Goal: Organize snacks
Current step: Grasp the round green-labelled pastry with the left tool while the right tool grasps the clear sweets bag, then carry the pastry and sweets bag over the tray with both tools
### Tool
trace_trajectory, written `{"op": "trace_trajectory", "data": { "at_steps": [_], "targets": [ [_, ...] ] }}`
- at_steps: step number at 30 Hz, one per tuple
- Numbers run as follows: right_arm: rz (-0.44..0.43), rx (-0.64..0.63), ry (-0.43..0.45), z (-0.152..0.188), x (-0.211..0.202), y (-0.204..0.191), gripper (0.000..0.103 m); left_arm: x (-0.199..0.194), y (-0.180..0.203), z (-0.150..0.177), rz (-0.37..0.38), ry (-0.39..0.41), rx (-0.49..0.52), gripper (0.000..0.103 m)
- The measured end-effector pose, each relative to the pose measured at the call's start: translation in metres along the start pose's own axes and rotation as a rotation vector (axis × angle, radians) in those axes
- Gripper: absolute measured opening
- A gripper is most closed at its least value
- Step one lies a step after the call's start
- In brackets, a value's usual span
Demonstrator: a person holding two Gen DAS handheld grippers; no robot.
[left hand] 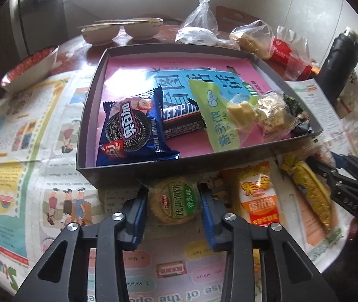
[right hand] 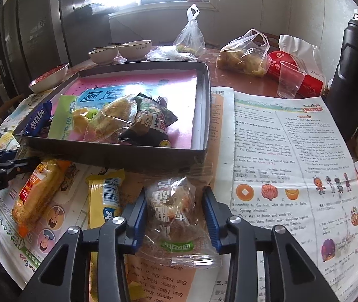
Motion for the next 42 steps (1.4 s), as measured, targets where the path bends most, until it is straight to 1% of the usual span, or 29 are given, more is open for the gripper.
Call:
{"op": "trace_trajectory", "data": {
  "at_steps": [3, 7, 13, 17, 20, 32, 42],
  "targets": [
    [-0.003, 0.004, 0.011, -0.002, -0.005, 0.001, 0.041, -0.005, -0.001, 0.001, 0.034, 0.002, -0.012, 0.038],
    [-0.003, 0.007, 0.027, -0.004, -0.014, 0.000, 0.041, -0.021, -0.001, 0.000, 0.051, 0.035, -0.016, 0.038],
    [-0.016, 0.015, 0.064, -0.011, -0.030, -0.002, 0.041, -0.045, -0.005, -0.009, 0.057, 0.100, -0.029, 0.038],
    [-0.030, 0.017, 0.091, -0.016, -0.040, -0.006, 0.041, -0.056, -0.009, -0.014, 0.058, 0.129, -0.042, 0.038],
    [-0.037, 0.017, 0.107, -0.019, -0.046, -0.009, 0.041, -0.062, -0.009, -0.016, 0.045, 0.148, -0.040, 0.038],
    [-0.051, 0.032, 0.156, -0.036, -0.061, -0.011, 0.041, -0.070, -0.006, -0.022, 0.037, 0.184, -0.041, 0.038],
    [-0.065, 0.034, 0.182, -0.050, -0.063, -0.017, 0.041, -0.065, -0.003, -0.032, 0.052, 0.192, -0.050, 0.038]
  ]
}}
Point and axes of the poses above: each gripper's, at about its wrist camera, not at the fingertips, and x roughly the way its jaws point, y to its right, z to its underside, the point moved 6 cm from there along x, roughly the way its jaws point, and after that the axes turned 7 degrees about -z, right-handed, at the moved point
